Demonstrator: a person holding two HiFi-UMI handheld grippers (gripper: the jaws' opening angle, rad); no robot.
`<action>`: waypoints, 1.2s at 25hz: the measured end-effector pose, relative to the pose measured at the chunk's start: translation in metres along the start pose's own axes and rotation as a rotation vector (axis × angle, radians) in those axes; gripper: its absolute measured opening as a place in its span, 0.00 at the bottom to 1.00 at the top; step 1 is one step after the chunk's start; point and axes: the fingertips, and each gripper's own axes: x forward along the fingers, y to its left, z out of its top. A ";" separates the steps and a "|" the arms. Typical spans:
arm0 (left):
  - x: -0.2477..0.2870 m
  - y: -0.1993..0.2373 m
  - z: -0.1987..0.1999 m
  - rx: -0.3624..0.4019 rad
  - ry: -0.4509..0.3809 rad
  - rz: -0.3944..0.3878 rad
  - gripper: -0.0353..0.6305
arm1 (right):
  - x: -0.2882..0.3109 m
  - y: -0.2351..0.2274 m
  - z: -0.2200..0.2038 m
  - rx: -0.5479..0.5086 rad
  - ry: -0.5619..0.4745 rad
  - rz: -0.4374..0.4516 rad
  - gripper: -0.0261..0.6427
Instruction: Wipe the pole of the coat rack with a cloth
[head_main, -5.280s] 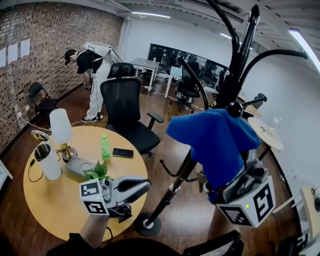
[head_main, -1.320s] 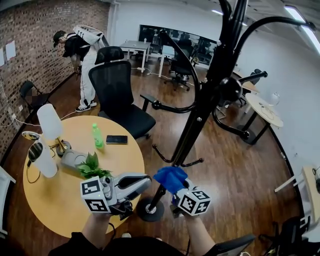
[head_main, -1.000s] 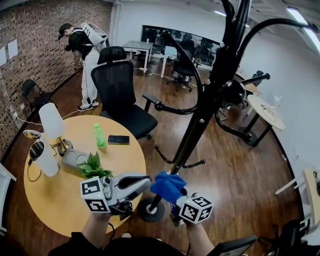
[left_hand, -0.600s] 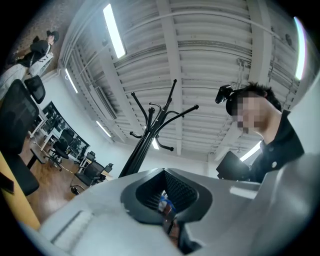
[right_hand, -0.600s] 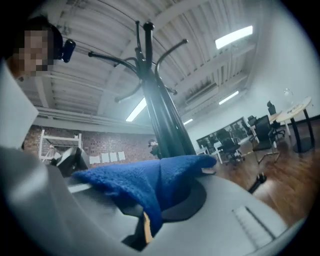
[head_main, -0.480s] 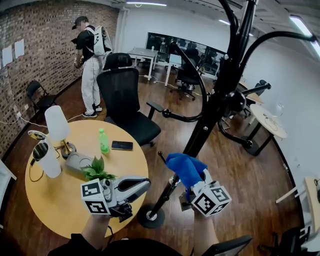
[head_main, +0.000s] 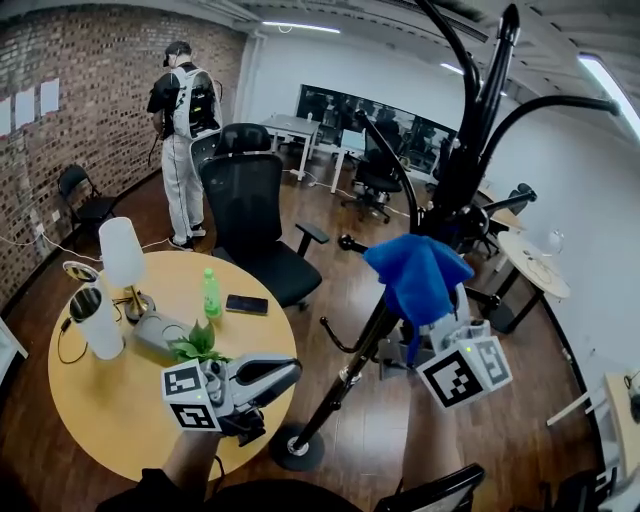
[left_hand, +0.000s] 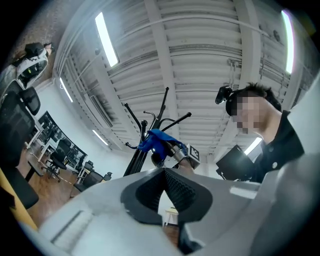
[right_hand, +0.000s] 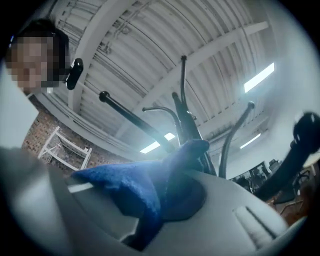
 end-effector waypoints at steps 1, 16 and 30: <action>-0.001 0.000 0.002 0.005 -0.004 0.000 0.05 | 0.001 0.011 0.014 -0.023 -0.024 0.026 0.07; 0.000 -0.003 0.004 0.017 -0.006 0.009 0.05 | 0.004 0.024 0.031 -0.068 -0.047 0.109 0.07; 0.010 0.006 -0.027 -0.084 0.050 0.001 0.05 | -0.093 -0.055 -0.156 0.095 0.259 -0.121 0.07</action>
